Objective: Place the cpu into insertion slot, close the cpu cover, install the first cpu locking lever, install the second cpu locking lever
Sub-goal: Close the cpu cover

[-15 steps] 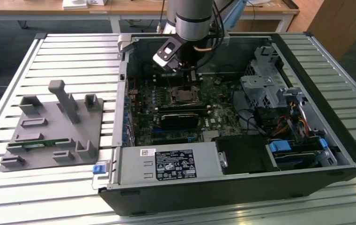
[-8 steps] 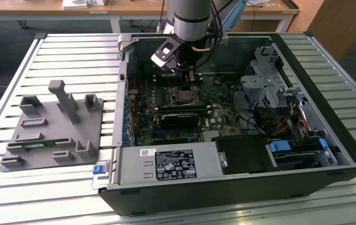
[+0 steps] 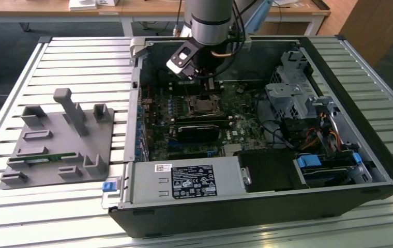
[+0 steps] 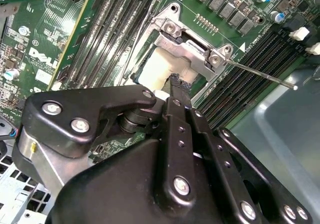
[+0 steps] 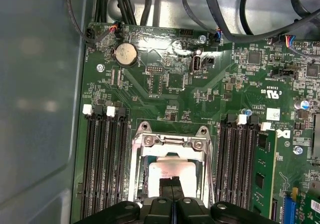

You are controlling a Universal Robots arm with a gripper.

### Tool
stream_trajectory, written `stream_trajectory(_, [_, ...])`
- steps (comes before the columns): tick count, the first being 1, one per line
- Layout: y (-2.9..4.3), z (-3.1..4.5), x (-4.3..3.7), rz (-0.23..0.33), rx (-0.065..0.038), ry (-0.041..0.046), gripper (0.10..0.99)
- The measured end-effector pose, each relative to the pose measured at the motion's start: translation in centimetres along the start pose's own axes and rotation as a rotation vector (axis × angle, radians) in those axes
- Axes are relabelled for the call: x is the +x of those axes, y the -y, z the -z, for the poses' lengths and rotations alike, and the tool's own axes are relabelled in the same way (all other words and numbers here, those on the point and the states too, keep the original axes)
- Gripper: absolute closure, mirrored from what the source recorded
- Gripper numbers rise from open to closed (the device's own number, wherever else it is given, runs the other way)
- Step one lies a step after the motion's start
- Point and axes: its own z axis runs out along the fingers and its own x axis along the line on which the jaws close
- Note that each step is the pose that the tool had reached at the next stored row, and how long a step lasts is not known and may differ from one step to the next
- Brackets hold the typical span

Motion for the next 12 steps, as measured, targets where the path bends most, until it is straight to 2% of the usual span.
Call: stream_trajectory(12, [0.24, -0.10, 0.02, 0.000, 0.000, -0.0001, 0.980])
